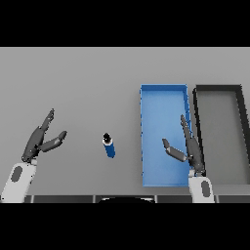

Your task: Pick up the blue pipe and place it into the blue bin.

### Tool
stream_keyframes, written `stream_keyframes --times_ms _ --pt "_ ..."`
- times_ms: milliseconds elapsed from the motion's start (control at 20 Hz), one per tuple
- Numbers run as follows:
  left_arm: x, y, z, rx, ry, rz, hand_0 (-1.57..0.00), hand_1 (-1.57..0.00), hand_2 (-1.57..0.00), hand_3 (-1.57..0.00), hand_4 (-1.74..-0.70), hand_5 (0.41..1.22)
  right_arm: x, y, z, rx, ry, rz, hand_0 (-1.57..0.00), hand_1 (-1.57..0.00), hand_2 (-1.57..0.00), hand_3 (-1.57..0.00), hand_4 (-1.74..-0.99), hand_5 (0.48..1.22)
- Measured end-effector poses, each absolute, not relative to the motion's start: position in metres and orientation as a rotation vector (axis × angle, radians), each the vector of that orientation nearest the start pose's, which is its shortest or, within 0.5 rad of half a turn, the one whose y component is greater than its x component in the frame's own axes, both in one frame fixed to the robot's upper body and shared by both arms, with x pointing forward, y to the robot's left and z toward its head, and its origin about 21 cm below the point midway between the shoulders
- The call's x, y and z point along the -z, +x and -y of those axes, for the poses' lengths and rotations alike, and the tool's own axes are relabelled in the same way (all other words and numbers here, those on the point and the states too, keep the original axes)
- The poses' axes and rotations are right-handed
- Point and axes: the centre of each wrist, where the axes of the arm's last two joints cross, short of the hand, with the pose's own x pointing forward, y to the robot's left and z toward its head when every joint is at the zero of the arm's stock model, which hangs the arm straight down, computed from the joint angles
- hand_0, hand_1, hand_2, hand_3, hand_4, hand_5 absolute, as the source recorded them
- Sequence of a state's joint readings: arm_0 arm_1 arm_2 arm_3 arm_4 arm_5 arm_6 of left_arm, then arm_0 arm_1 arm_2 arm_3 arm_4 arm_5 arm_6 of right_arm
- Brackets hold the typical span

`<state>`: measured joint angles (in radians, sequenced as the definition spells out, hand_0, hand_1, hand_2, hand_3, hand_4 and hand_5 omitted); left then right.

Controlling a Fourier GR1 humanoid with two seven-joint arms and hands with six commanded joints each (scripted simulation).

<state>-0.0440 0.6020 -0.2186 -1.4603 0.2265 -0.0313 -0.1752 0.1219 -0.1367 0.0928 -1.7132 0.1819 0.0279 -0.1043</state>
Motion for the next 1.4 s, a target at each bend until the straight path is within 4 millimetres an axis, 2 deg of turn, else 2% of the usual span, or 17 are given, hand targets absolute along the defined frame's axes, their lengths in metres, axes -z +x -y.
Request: stream_keyframes --times_ms 250,400,600,750,1100,1350,1400 --pt "-0.031 0.236 -0.329 0.639 -0.038 1.532 0.00 0.00 0.00 0.00 -1.05 0.535 -0.014 0.219 0.250 -0.343 -0.172 1.691 0.00 0.00 0.00 0.00 -1.176 0.615" --pt "-0.024 0.227 -0.296 0.710 -0.165 1.471 0.00 0.00 0.00 0.00 -1.11 0.497 -0.012 0.218 0.245 -0.350 -0.163 1.689 0.00 0.00 0.00 0.00 -1.164 0.617" --pt "-0.016 0.214 -0.266 0.791 -0.203 1.408 0.00 0.00 0.00 0.00 -1.14 0.455 -0.012 0.215 0.248 -0.334 -0.171 1.671 0.00 0.00 0.00 0.00 -1.195 0.617" --pt "-0.008 0.215 -0.253 0.813 -0.245 1.393 0.00 0.00 0.00 0.00 -1.15 0.451 -0.013 0.215 0.248 -0.328 -0.164 1.670 0.00 0.00 0.00 0.00 -1.213 0.625" --pt "0.008 0.237 -0.200 0.780 -0.301 1.443 0.00 0.00 0.00 0.00 -1.14 0.460 -0.013 0.212 0.247 -0.327 -0.160 1.659 0.00 0.00 0.00 0.00 -1.205 0.625" --pt "0.021 0.251 -0.178 0.814 -0.268 1.425 0.00 0.00 0.00 0.00 -1.06 0.425 -0.015 0.216 0.252 -0.313 -0.167 1.671 0.00 0.00 0.00 0.00 -1.222 0.642" --pt "0.026 0.247 -0.177 0.821 -0.263 1.433 0.00 0.00 0.00 0.00 -1.05 0.418 -0.014 0.212 0.254 -0.324 -0.160 1.671 0.00 0.00 0.00 0.00 -1.221 0.645"
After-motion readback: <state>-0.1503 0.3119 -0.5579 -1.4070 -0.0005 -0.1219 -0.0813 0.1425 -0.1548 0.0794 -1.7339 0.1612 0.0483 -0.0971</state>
